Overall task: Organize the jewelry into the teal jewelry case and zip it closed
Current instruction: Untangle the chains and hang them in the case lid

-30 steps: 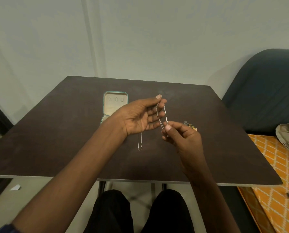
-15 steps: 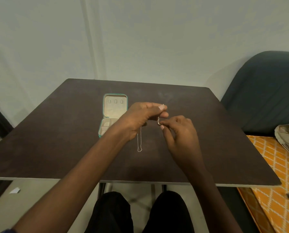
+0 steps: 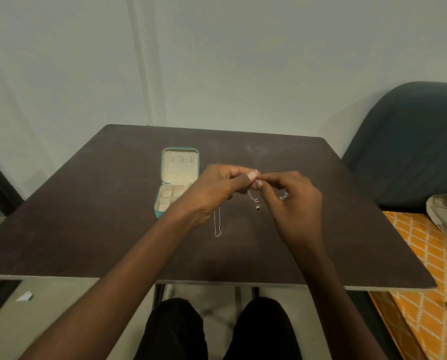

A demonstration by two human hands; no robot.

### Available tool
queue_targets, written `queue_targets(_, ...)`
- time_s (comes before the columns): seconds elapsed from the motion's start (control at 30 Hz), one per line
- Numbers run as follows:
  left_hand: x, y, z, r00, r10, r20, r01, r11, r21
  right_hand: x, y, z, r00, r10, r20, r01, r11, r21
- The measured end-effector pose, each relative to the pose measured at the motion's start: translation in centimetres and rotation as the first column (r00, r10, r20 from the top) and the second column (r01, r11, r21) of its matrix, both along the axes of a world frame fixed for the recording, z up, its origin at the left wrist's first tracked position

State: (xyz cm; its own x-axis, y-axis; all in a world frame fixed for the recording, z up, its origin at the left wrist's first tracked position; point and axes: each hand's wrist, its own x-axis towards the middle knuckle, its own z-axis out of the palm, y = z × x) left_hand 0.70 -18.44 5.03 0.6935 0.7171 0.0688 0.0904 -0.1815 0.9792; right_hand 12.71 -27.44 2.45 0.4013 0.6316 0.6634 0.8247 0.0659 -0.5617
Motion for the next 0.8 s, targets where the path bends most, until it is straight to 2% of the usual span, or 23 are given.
queue_targets(0.13, -0.4, 0.0, -0.2, 0.997, -0.074, -0.005, 0.074, 0.997, 0.03, 0.5, 0.1, 0.2, 0.998, 0.026, -0.049, -0.025, 1.0, 0.016)
queue_targets(0.23, -0.3, 0.1, -0.5, 0.997, -0.07, -0.039, 0.072, 0.997, 0.04, 0.6, 0.4, 0.0, 0.991, 0.038, -0.128, -0.038, 0.999, 0.004)
queue_targets(0.33, 0.0, 0.2, -0.7, 0.998, -0.065, 0.005, 0.065, 0.995, -0.078, 0.1, 0.4, -0.2, 0.938, 0.108, -0.329, -0.098, 0.994, 0.048)
queue_targets(0.4, 0.3, 0.1, -0.6, 0.994, -0.053, 0.09, 0.073, 0.971, -0.23, -0.2, 0.4, -0.4, 0.786, 0.213, -0.581, -0.202, 0.976, 0.085)
queue_targets(0.47, 0.5, 0.1, -0.3, 0.988, -0.039, 0.151, 0.085, 0.945, -0.315, -0.5, 0.3, -0.7, 0.524, 0.303, -0.796, -0.331, 0.933, 0.138)
queue_targets(0.53, 0.5, 0.2, -0.2, 0.986, -0.049, 0.159, 0.1, 0.94, -0.325, -0.9, 0.2, -0.7, 0.274, 0.35, -0.896, -0.391, 0.892, 0.229)
queue_targets(0.6, 0.4, 0.3, -0.2, 0.987, -0.06, 0.152, 0.107, 0.94, -0.325, -1.0, 0.2, -0.5, 0.125, 0.369, -0.921, -0.398, 0.869, 0.294)
queue_targets(0.7, 0.4, 0.4, -0.4, 0.986, -0.078, 0.147, 0.124, 0.934, -0.336, -0.9, 0.3, -0.6, 0.019, 0.379, -0.925, -0.403, 0.85, 0.34)
queue_targets(0.73, 0.4, 0.5, -0.4, 0.986, -0.088, 0.144, 0.132, 0.932, -0.339, -0.9, 0.3, -0.7, 0.021, 0.379, -0.925, -0.402, 0.85, 0.339)
queue_targets(0.8, 0.4, 0.4, -0.4, 0.987, -0.099, 0.129, 0.137, 0.931, -0.338, -1.0, 0.4, -0.8, 0.081, 0.373, -0.924, -0.39, 0.865, 0.315)
